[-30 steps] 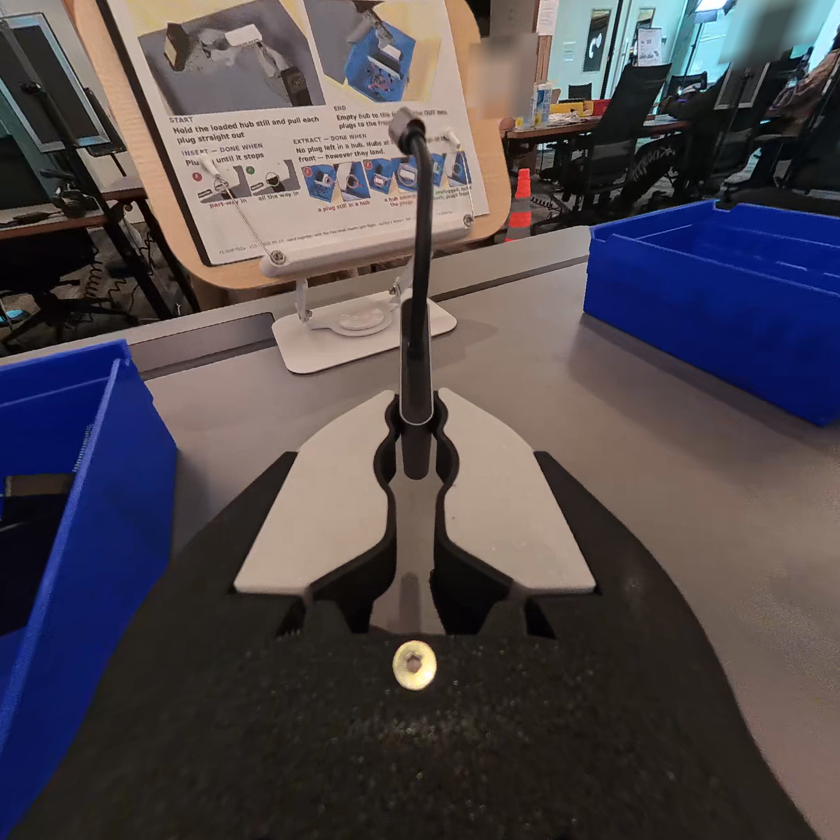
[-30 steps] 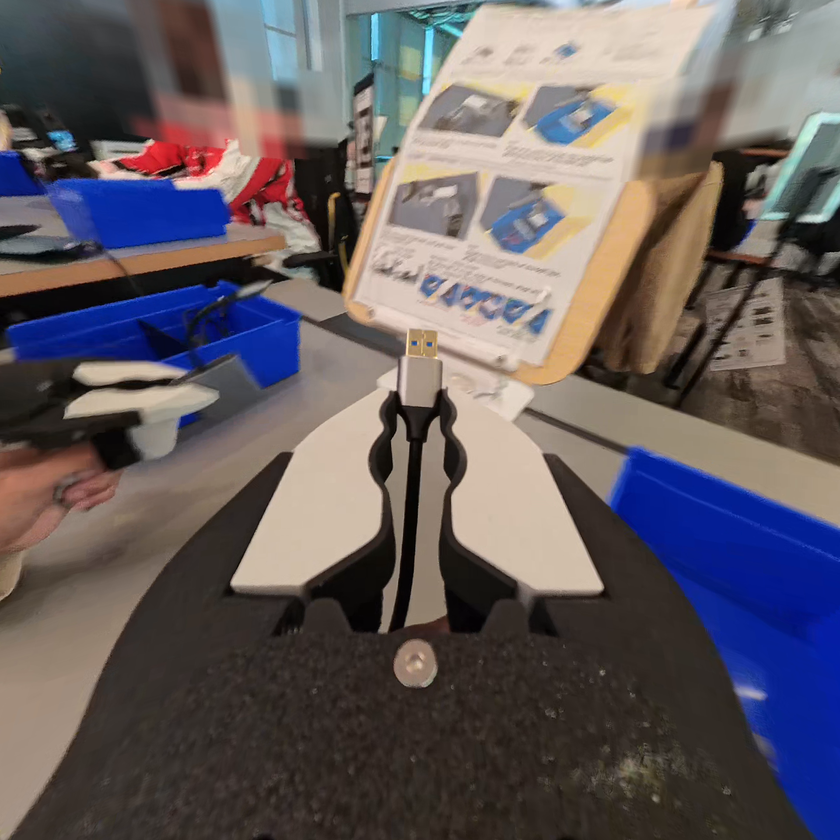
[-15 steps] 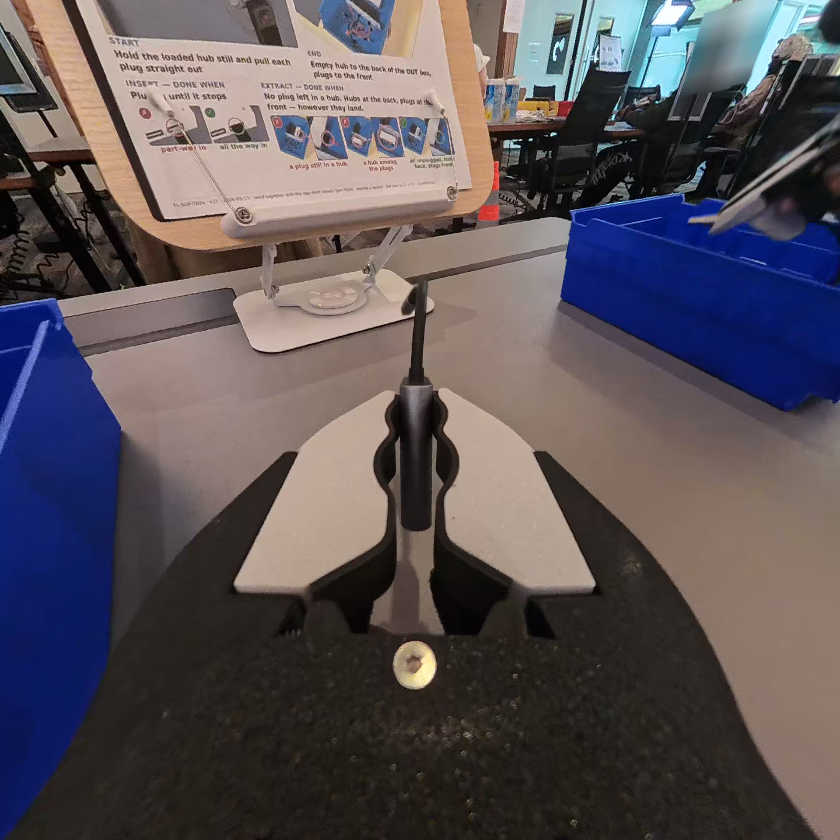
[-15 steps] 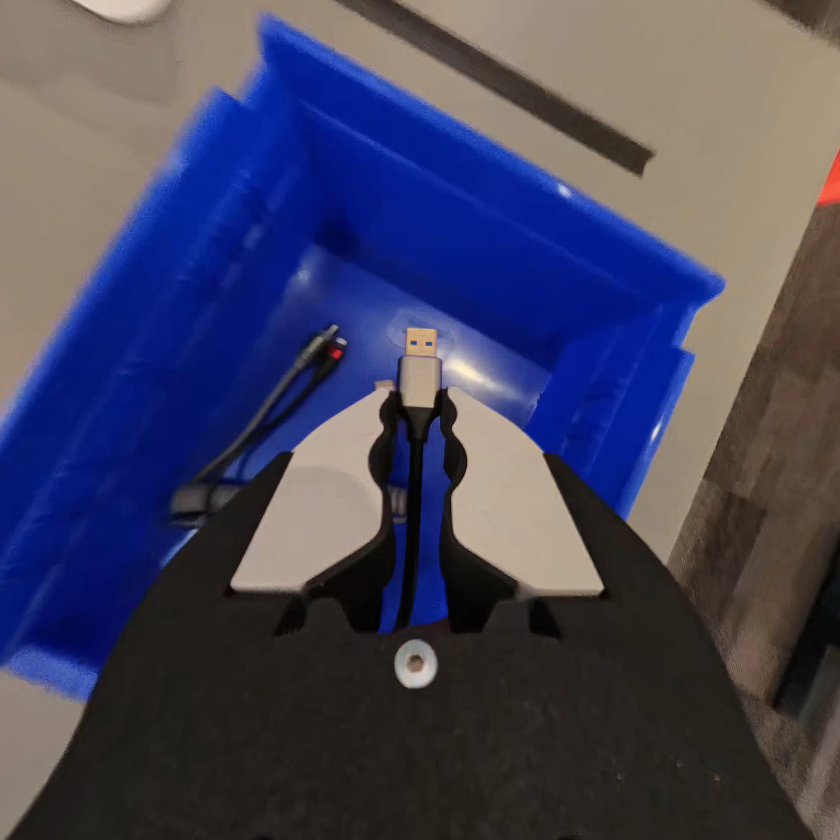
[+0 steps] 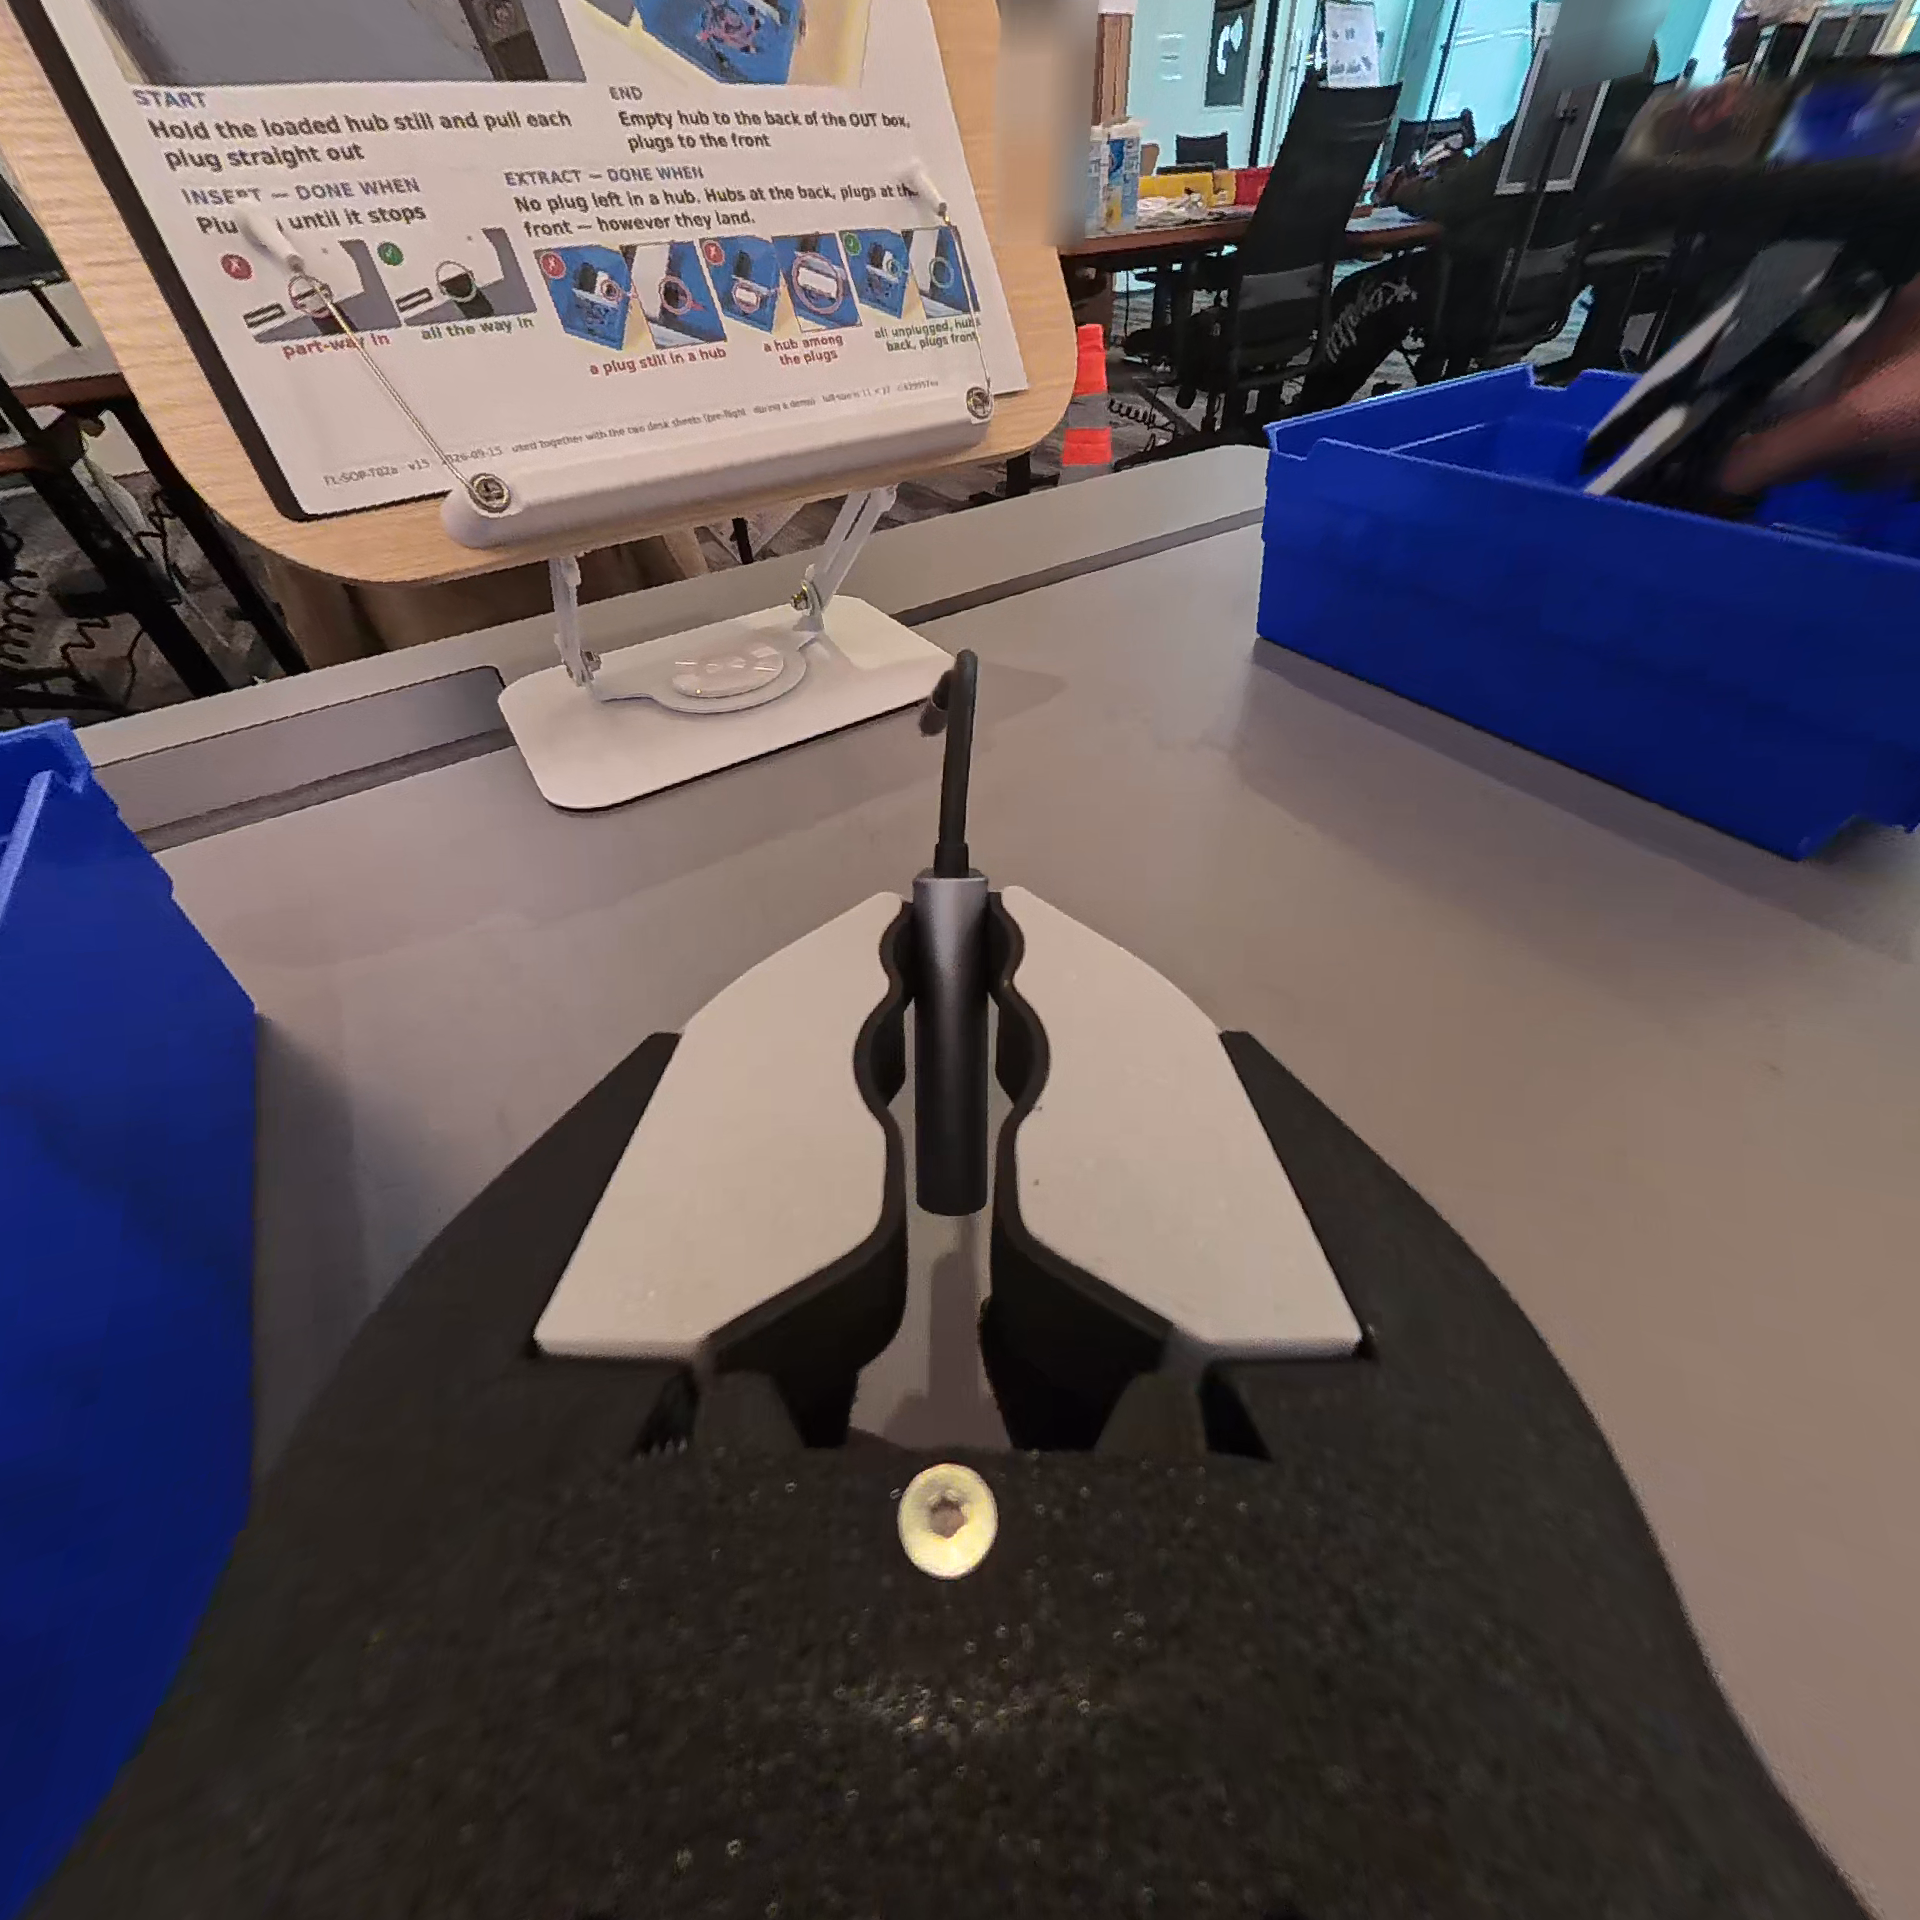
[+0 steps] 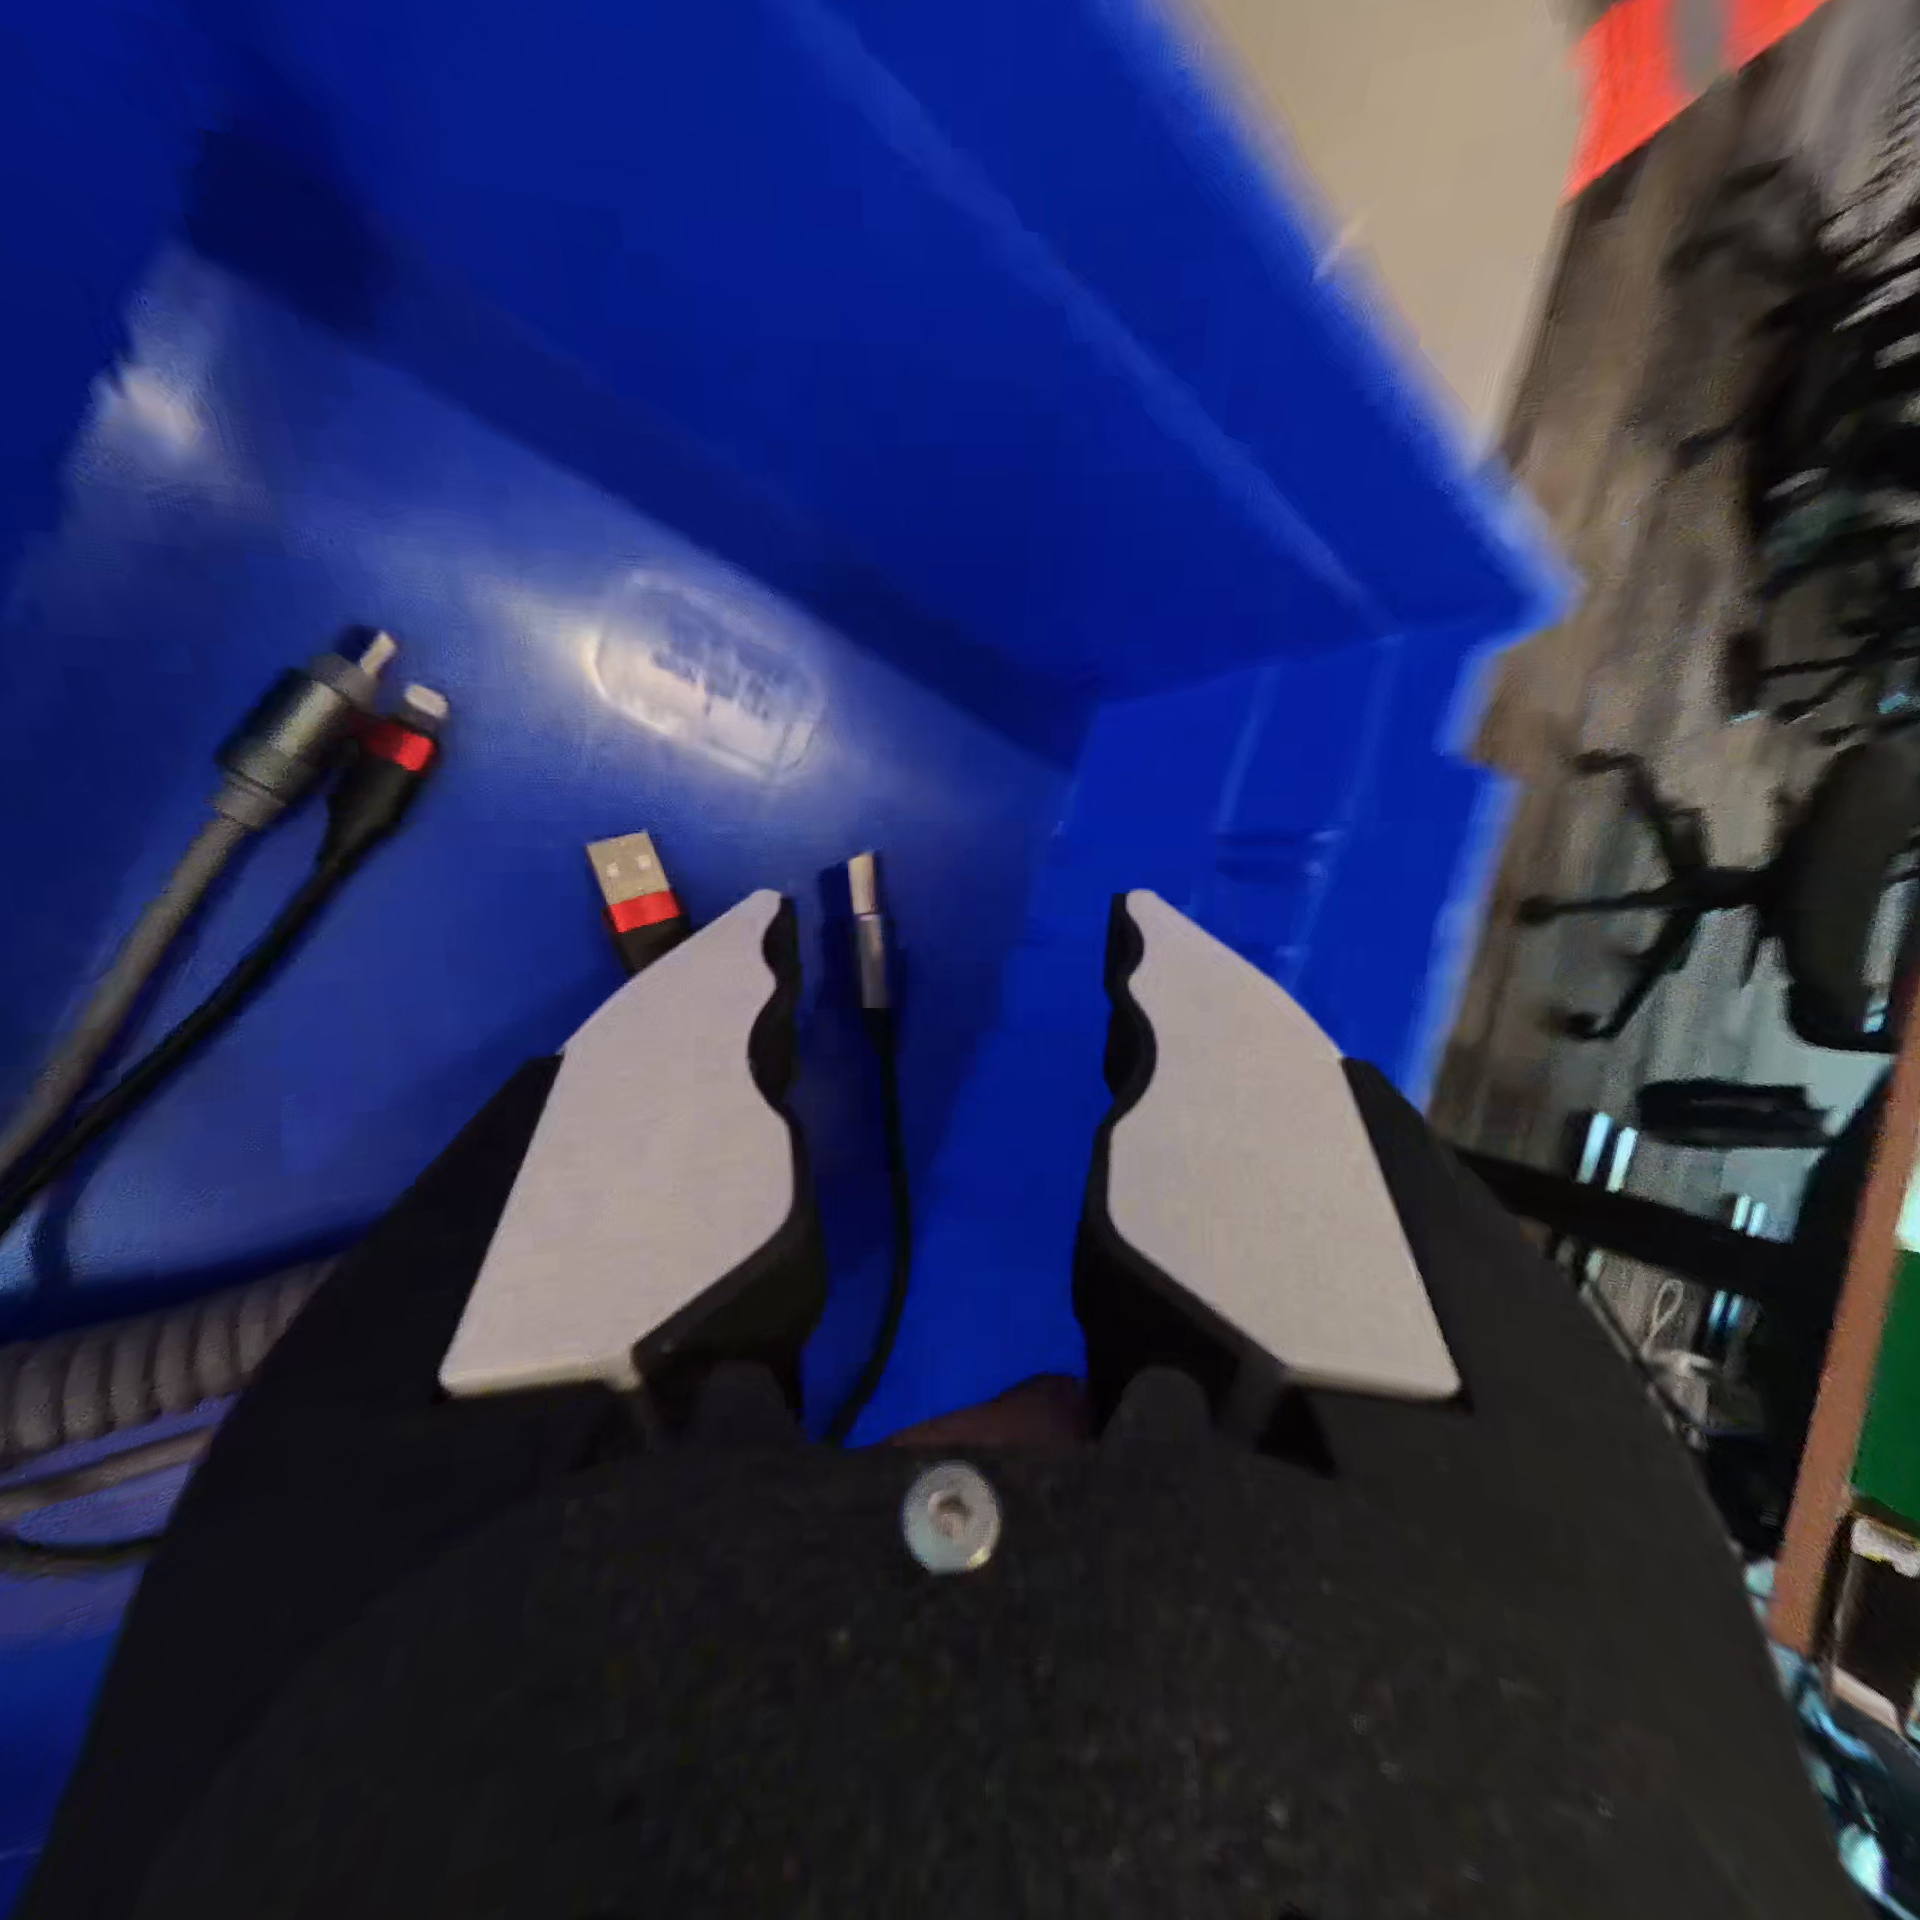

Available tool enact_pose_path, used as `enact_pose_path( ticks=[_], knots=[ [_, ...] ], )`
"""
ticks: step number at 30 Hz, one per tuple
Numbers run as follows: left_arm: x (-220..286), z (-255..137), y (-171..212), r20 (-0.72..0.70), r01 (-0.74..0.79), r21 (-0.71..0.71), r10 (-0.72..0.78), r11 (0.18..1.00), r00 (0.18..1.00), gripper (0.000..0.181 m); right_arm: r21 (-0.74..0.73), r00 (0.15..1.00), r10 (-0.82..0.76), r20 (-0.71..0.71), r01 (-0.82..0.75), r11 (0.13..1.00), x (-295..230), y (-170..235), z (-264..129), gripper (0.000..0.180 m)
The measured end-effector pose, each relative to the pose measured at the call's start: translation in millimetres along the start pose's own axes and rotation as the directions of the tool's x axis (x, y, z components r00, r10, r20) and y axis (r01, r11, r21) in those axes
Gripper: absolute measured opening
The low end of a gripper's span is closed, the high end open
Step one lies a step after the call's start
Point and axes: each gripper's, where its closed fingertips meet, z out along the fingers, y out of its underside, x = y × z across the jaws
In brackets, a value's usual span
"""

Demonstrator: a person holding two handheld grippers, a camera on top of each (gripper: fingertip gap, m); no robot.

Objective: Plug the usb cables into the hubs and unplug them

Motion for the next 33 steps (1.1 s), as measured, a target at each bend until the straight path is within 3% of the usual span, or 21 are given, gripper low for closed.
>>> enact_pose_path(
  ticks=[3, 5, 8, 10, 12, 14, 16, 21, 24, 27, 33],
  knots=[
    [1, -2, -1, -0.025, 0.022, 0.009, -0.022, 1.000, 0.999, 0.011, 0.254, 0.998, 0.070, -0.002, -0.068, 0.965, -1, -36, -66, 0.058],
    [0, -2, -1, -0.035, 0.027, 0.014, -0.027, 1.000, 0.999, 0.011, 0.460, 0.981, 0.102, 0.164, -0.167, 0.872, -34, -58, -130, 0.058],
    [2, -3, -3, -0.050, 0.024, 0.020, -0.023, 1.000, 0.998, 0.011, 0.665, 0.815, -0.080, 0.574, -0.408, 0.626, -138, -69, -238, 0.053],
    [4, -2, -2, -0.057, 0.017, 0.015, -0.016, 1.000, 0.998, 0.011, 0.666, 0.675, -0.232, 0.701, -0.501, 0.553, -212, -56, -275, 0.049],
    [6, -2, -1, -0.066, 0.015, 0.015, -0.014, 1.000, 0.998, 0.011, 0.639, 0.611, -0.285, 0.739, -0.499, 0.586, -271, -41, -271, 0.044],
    [8, -1, -1, -0.076, 0.011, 0.011, -0.011, 1.000, 0.997, 0.011, 0.622, 0.625, -0.274, 0.731, -0.445, 0.644, -303, -33, -249, 0.045],
    [11, -1, -3, -0.100, 0.023, 0.018, -0.021, 1.000, 0.995, 0.011, 0.627, 0.670, -0.243, 0.701, -0.418, 0.657, -308, -33, -234, 0.047],
    [23, -1, -6, -0.209, 0.045, 0.017, -0.041, 0.999, 0.977, 0.011, 0.594, 0.575, -0.280, 0.769, -0.480, 0.646, -312, -36, -230, 0.042],
    [49, -12, -24, -0.475, 0.191, 0.039, -0.150, 0.981, 0.867, 0.011, 0.586, 0.476, -0.355, 0.805, -0.544, 0.601, -311, -50, -241, 0.038],
    [68, -27, -37, -0.674, 0.333, 0.007, -0.242, 0.943, 0.698, 0.011, 0.525, 0.290, -0.443, 0.848, -0.564, 0.637, -327, -59, -260, 0.039],
    [96, -45, -49, -0.825, 0.396, -0.035, -0.250, 0.918, 0.507, 0.011, 0.529, 0.214, -0.508, 0.835, -0.568, 0.630, -347, -68, -280, 0.038]
  ],
)
